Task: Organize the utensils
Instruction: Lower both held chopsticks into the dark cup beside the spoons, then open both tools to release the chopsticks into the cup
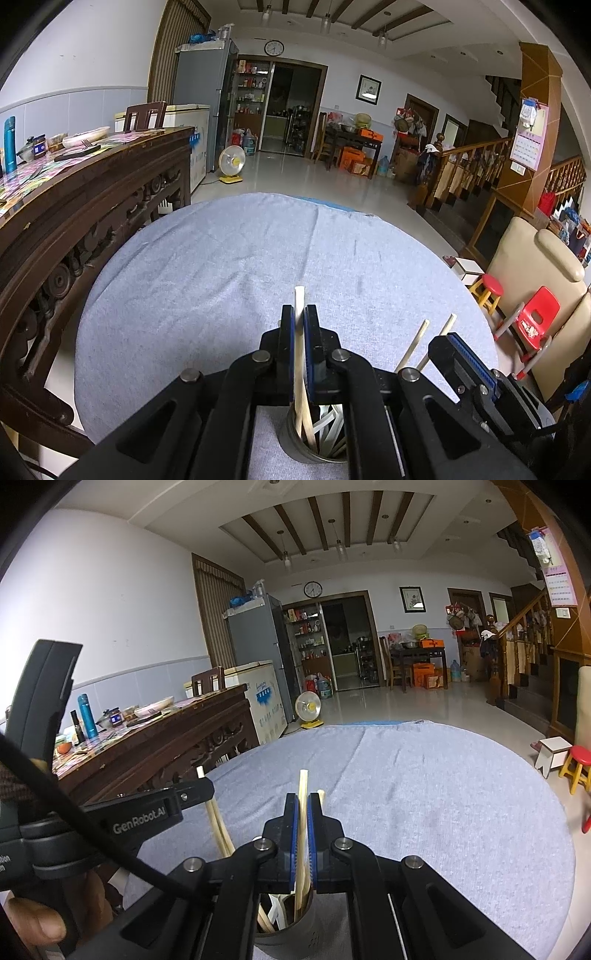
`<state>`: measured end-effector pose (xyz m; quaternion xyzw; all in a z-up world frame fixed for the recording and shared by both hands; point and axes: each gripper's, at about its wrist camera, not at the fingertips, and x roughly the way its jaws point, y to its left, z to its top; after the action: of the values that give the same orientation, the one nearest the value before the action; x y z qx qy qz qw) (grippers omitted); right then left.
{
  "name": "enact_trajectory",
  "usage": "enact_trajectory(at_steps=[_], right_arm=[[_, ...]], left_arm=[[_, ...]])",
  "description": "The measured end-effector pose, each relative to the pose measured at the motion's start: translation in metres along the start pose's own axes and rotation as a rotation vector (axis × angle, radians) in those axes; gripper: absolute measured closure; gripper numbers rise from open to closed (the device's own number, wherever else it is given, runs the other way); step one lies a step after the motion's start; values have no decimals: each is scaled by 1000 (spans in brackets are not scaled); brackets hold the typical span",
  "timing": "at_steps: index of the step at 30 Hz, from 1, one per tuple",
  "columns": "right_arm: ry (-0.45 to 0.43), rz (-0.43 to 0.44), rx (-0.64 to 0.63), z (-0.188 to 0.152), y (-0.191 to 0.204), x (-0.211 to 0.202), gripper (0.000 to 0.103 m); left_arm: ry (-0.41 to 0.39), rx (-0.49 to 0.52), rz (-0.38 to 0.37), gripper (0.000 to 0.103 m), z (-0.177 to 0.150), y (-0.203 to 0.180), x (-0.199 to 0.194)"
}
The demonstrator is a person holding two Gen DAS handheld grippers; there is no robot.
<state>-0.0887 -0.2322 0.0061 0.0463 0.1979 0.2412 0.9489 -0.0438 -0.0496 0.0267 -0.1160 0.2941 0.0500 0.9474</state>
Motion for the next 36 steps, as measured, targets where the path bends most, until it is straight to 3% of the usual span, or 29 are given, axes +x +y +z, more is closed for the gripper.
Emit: enact_trajectory(at_steps=[36], right_arm=[[33,-7,-5,-18,-1,1,97]], left_arm=[[39,-30,-7,98,-10,8,6]])
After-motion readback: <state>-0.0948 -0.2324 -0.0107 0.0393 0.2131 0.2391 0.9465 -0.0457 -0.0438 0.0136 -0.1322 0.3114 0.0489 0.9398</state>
